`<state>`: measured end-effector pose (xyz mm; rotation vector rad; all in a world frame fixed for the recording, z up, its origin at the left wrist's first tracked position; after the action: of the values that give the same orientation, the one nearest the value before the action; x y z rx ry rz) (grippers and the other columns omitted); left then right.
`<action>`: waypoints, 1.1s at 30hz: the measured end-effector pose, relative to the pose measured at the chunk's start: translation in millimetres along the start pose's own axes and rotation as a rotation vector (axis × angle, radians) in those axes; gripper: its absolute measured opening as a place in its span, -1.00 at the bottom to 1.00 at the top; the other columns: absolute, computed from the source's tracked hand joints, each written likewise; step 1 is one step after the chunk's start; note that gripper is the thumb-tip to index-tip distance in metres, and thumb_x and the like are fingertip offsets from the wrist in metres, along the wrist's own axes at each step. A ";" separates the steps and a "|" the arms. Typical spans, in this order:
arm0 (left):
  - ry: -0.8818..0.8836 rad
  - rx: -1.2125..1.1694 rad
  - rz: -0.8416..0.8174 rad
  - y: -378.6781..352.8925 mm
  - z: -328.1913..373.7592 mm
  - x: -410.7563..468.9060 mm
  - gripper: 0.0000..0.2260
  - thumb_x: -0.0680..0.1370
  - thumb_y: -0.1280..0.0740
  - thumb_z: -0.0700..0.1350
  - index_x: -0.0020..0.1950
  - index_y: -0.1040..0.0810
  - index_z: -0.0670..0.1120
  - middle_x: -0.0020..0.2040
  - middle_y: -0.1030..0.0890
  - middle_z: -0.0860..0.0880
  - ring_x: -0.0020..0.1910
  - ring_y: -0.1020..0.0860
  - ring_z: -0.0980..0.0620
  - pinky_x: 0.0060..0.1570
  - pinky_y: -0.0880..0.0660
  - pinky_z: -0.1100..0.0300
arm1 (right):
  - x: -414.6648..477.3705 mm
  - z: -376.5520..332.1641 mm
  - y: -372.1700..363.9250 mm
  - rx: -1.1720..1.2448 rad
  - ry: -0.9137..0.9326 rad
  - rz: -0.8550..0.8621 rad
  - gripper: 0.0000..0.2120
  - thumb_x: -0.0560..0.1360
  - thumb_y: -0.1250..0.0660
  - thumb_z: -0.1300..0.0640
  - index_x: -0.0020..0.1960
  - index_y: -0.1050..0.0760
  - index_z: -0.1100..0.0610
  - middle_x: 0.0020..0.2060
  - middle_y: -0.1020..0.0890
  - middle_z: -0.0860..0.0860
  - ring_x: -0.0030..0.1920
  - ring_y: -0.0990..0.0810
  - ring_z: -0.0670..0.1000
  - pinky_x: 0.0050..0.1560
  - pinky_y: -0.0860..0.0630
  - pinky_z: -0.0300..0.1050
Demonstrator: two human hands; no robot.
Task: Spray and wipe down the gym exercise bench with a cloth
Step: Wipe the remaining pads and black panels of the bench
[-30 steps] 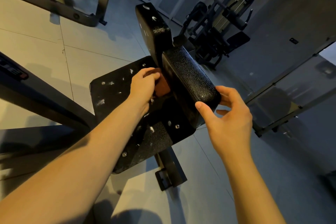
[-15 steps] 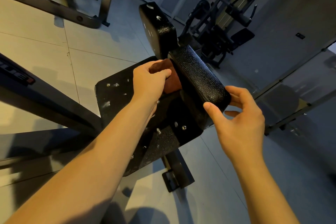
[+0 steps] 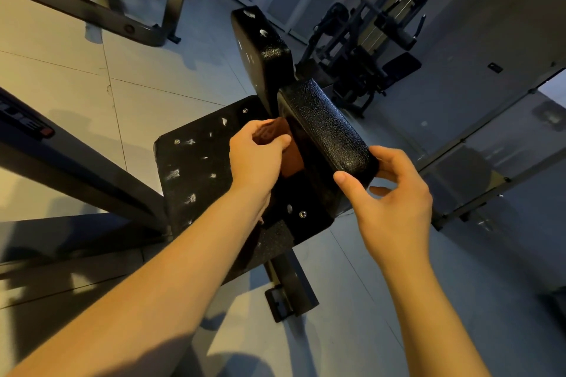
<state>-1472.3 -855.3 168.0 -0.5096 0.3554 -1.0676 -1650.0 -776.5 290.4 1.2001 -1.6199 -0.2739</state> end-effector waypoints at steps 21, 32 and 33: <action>-0.010 -0.066 -0.101 -15.3 -2.0 -82.3 -0.79 0.51 -0.50 -0.23 0.09 -0.65 0.00 -0.04 -0.70 0.01 -0.01 -0.68 0.06 0.08 -0.64 0.02 | 2.8 2.2 2.8 0.080 -0.048 0.055 -0.64 0.44 -0.55 0.01 0.21 -0.62 -0.02 0.03 -0.67 -0.19 0.10 -0.62 -0.18 0.14 -0.54 -0.21; 0.057 -0.120 0.038 -4.1 16.8 -23.5 -0.81 0.48 -0.51 -0.24 -0.03 -0.66 0.03 -0.04 -0.70 -0.06 0.00 -0.68 -0.02 0.09 -0.66 -0.06 | 1.1 6.0 2.8 0.137 -0.065 0.006 -0.64 0.49 -0.51 0.13 0.27 -0.60 -0.02 0.08 -0.67 -0.20 0.15 -0.60 -0.22 0.14 -0.48 -0.39; 0.064 -0.119 0.042 -4.4 15.1 -23.4 -0.83 0.48 -0.51 -0.23 -0.02 -0.66 0.02 -0.03 -0.70 -0.06 0.01 -0.68 -0.02 0.09 -0.66 -0.05 | 0.2 6.6 3.1 0.134 -0.065 -0.002 -0.62 0.49 -0.52 0.12 0.29 -0.60 -0.02 0.11 -0.66 -0.19 0.18 -0.59 -0.21 0.14 -0.47 -0.42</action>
<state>-1478.2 -832.7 183.7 -0.5727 0.4862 -1.0273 -1657.2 -777.6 289.9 1.3055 -1.7157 -0.2106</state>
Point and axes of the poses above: each hand's wrist, its own x-axis towards the middle knuckle, its own y-axis out of the back of the hand, z = x × y, the point moved 7 cm from there along x, towards the middle knuckle
